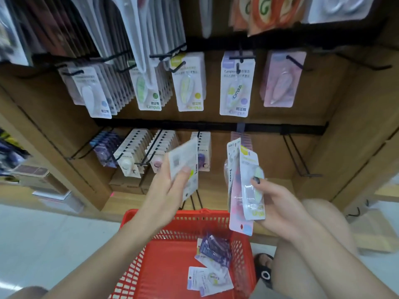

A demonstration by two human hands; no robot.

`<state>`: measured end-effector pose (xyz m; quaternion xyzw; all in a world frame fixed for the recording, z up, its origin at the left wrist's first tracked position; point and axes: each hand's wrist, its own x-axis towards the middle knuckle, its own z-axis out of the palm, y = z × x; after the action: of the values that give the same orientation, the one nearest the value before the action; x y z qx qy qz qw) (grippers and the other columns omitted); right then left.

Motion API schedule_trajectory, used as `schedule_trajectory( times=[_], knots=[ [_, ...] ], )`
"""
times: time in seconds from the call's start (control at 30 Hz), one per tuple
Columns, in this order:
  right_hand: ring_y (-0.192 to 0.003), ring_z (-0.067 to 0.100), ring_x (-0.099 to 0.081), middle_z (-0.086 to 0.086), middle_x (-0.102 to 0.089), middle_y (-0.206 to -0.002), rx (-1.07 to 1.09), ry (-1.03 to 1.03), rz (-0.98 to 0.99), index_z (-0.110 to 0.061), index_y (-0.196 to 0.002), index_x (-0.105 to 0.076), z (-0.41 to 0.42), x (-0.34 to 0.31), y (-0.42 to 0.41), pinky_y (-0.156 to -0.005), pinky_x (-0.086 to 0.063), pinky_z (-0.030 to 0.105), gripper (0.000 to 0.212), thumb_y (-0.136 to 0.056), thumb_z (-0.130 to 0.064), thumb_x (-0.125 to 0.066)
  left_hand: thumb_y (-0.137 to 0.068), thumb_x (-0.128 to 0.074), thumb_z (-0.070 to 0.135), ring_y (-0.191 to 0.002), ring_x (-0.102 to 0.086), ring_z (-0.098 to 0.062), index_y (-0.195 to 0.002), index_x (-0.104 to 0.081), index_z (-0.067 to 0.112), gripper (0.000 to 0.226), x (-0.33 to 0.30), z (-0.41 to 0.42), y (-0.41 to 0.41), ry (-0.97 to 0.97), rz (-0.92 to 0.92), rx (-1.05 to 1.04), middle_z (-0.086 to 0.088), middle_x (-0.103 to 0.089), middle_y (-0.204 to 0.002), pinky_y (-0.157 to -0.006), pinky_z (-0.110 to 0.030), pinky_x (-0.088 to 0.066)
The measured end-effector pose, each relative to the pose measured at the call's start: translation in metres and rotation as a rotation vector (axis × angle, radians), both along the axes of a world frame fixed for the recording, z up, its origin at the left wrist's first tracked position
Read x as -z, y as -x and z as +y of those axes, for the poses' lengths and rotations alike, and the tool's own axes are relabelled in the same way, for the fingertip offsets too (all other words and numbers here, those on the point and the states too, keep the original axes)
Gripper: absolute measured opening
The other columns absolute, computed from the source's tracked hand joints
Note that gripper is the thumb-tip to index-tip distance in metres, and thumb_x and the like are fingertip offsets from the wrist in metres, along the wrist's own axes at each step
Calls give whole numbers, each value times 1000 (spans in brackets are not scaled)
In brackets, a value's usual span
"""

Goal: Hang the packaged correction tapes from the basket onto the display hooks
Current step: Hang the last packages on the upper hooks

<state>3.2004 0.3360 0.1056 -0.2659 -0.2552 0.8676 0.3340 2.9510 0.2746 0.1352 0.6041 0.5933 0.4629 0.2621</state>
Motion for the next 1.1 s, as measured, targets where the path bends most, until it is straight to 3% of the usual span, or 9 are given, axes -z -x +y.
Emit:
schedule_trajectory(
  times=[0.1, 0.17, 0.23, 0.3, 0.4, 0.53, 0.63, 0.87, 1.1],
  knots=[
    [-85, 22, -76, 9, -75, -108, 84, 7, 40, -11, -120, -76, -1, -11, -12, -68, -63, 36, 51, -70, -17, -81, -87, -45, 67, -117, -68, -2, -109, -50, 74, 23, -11, 17, -25, 193, -408, 99, 29, -68, -124, -85, -24, -58],
    [-83, 21, -76, 7, -76, -104, 116, 4, 74, -12, -111, -80, -1, -17, -18, -66, -62, 36, 38, -75, -18, -74, -85, -49, 62, -111, -75, -17, -102, -54, 69, 19, -15, 24, -41, 227, -539, 110, 15, -73, -123, -80, -35, -62],
    [-83, 22, -77, 9, -76, -105, 115, 7, 88, -11, -112, -80, -1, -21, -20, -67, -62, 36, 35, -78, -17, -74, -89, -48, 56, -112, -74, -21, -122, -47, 57, 33, -13, 35, -53, 241, -630, 123, 6, -69, -131, -92, -48, -59],
    [-84, 23, -77, 11, -76, -105, 91, -13, 65, -8, -114, -78, -1, -24, -18, -69, -63, 36, 41, -74, -16, -84, -96, -47, 52, -117, -66, -16, -126, -43, 28, 38, -21, 48, -73, 258, -541, 85, 1, -63, -125, -99, -40, -54],
    [-88, 25, -76, 12, -75, -109, 73, -55, 22, -8, -115, -79, 0, -25, -14, -74, -63, 37, 68, -51, -20, -102, -113, -41, 21, -100, -50, -21, -96, -46, 2, 26, -16, 44, -82, 102, -439, 157, -9, -53, -96, -69, -10, -44],
    [-92, 23, -77, 11, -76, -111, 119, -15, 58, -11, -113, -81, 2, -24, -20, -74, -63, 38, 38, -75, -17, -84, -113, -31, 41, -131, -59, -31, -145, -43, 4, 50, -29, 53, -112, 341, -553, 161, -22, -60, -141, -115, -47, -44],
    [-89, 24, -76, 11, -75, -110, 144, 2, 79, -11, -118, -78, 5, -25, -28, -72, -62, 38, 41, -77, -13, -80, -113, -34, 22, -105, -69, -28, -121, -58, 6, 30, -27, 61, -111, 348, -547, 147, -17, -70, -116, -99, -34, -54],
    [-74, 20, -75, 8, -75, -94, 219, -83, 81, -12, -99, -84, 12, -40, -59, -63, -61, 31, 27, -83, -20, -64, -84, -71, 59, -83, -64, 6, -107, -72, 43, 28, -33, 74, -81, 116, -179, 267, 22, -70, -91, -70, -8, -47],
    [-103, 26, -71, 16, -71, -119, 138, -304, 32, -15, -116, -81, 34, -71, -111, -82, -63, 37, 67, -53, -27, -99, -79, -87, 32, -113, -62, 5, -110, -76, 40, 35, -76, 97, -70, 138, 350, 443, 25, -69, -114, -94, -19, -44]
  ],
)
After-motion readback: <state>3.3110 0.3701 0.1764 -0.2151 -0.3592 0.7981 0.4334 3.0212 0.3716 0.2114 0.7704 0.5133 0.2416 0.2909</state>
